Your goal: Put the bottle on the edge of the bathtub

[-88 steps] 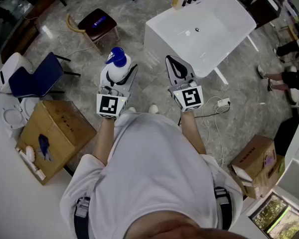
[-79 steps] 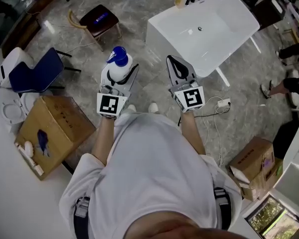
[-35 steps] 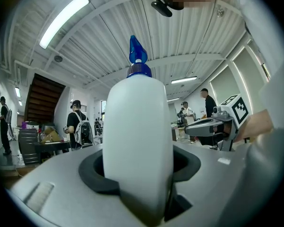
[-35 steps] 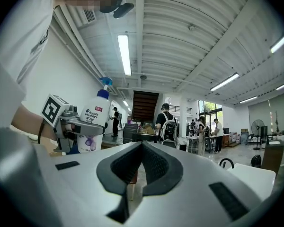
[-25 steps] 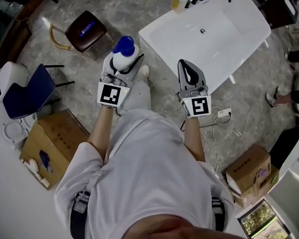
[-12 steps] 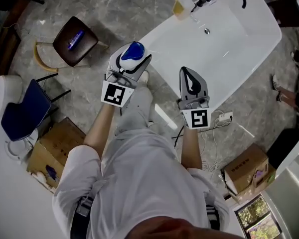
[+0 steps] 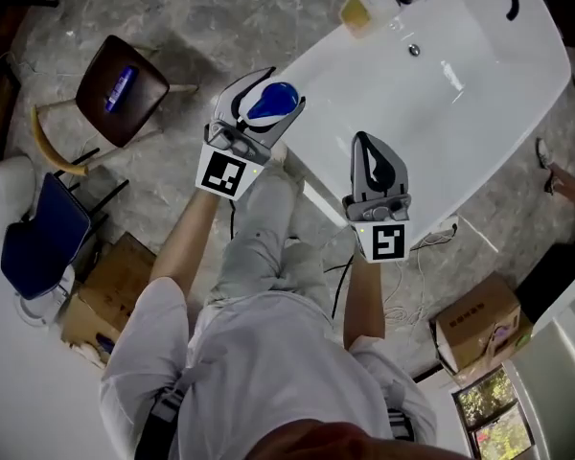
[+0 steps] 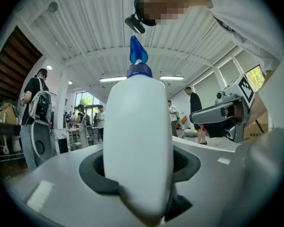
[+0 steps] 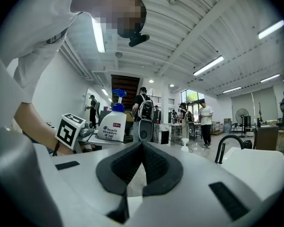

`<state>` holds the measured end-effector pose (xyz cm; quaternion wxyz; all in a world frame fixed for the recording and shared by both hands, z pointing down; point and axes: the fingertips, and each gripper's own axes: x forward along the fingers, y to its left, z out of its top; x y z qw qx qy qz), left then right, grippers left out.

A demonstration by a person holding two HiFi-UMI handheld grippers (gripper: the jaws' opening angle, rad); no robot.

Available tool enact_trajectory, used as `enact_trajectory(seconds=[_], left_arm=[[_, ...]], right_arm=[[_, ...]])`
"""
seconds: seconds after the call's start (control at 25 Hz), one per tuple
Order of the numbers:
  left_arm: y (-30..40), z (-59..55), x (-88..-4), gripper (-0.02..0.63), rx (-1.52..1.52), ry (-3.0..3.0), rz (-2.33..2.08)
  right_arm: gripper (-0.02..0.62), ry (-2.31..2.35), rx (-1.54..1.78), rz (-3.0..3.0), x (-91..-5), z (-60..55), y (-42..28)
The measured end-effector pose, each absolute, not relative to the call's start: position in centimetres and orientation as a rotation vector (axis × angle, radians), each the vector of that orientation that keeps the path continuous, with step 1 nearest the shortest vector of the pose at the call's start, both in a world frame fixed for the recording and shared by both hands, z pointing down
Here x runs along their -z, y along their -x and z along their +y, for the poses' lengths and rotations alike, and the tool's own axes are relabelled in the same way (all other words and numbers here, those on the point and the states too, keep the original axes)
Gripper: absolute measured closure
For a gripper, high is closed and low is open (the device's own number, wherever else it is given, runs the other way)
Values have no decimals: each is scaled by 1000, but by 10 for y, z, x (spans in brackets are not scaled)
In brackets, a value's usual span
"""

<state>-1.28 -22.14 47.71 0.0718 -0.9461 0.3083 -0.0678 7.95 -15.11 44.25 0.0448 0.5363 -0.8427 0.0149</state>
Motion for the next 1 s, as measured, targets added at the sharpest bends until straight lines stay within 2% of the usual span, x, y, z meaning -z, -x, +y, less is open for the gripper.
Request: enact_trajectory(seconds=[0.48,1.0], left_arm=[[-23,-288,-602,356,218,2939,779],[-73,-302,-670,357,203,3034,525]], right_arm=[[594,-1703,-125,-2491,-550,-199,-99],[594,-1792,-88,-2440,-625,-239,-115]])
